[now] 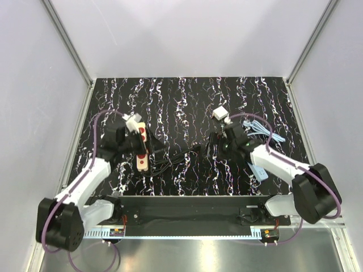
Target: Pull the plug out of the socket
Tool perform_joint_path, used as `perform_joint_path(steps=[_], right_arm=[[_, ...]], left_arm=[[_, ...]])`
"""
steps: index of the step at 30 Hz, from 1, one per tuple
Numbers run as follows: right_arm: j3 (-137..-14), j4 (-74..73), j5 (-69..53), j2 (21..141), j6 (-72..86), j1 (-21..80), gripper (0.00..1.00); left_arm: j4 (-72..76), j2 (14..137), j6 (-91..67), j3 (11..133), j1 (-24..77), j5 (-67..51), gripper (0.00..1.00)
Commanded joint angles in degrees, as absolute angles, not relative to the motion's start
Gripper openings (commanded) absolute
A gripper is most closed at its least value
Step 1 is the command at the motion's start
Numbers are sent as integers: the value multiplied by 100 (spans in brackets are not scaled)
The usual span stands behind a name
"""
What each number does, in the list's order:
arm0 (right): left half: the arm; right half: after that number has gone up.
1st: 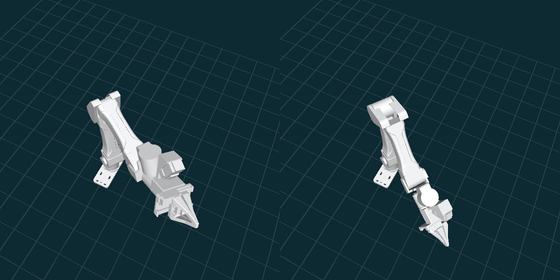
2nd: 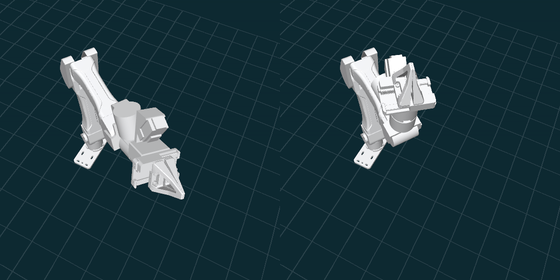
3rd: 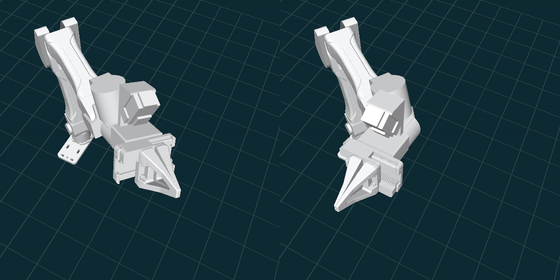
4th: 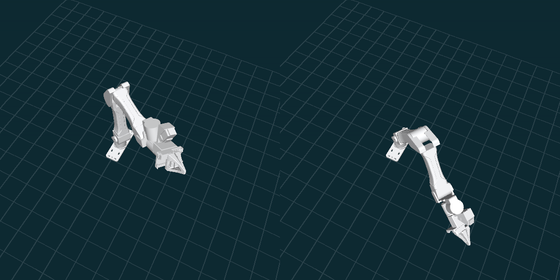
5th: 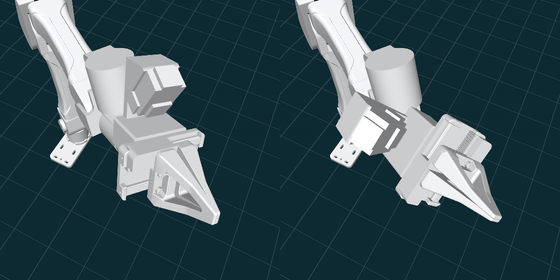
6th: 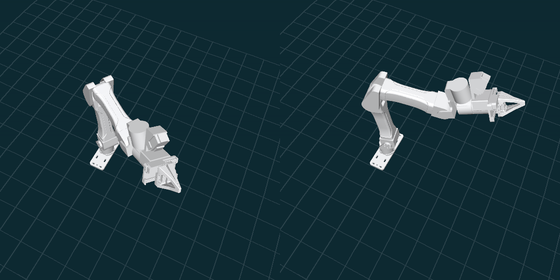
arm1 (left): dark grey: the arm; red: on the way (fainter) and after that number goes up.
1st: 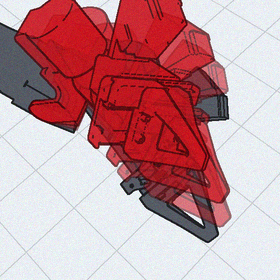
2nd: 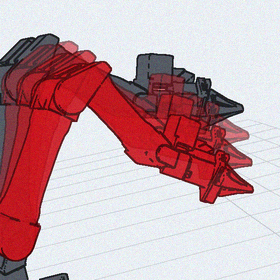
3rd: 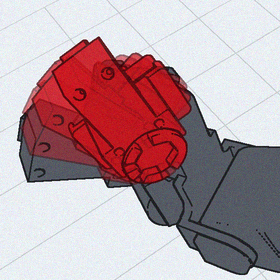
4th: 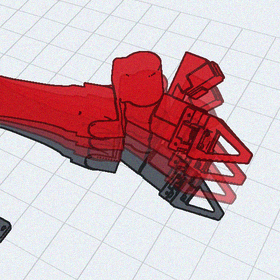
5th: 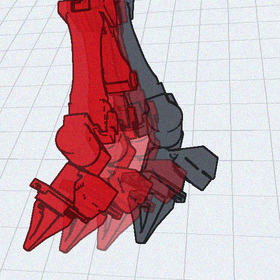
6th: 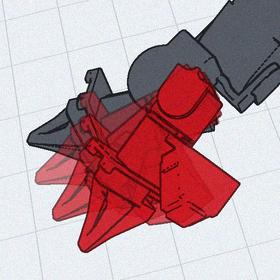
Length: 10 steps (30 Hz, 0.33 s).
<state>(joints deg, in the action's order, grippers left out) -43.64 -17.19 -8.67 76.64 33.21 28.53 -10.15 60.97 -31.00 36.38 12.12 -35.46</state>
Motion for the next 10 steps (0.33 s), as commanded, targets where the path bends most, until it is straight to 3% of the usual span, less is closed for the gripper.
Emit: perform_joint_path(steps=[1, 10], right_arm=[[-3860, -652, -957, 7357, 4032, 3225, 100], [-2067, 1457, -2088, 6093, 4789, 3243, 100]], left_arm=[[-238, 5644, -3716, 3122, 1520, -3911, 99], [1509, 3754, -5042, 1249, 1951, -4032, 99]])
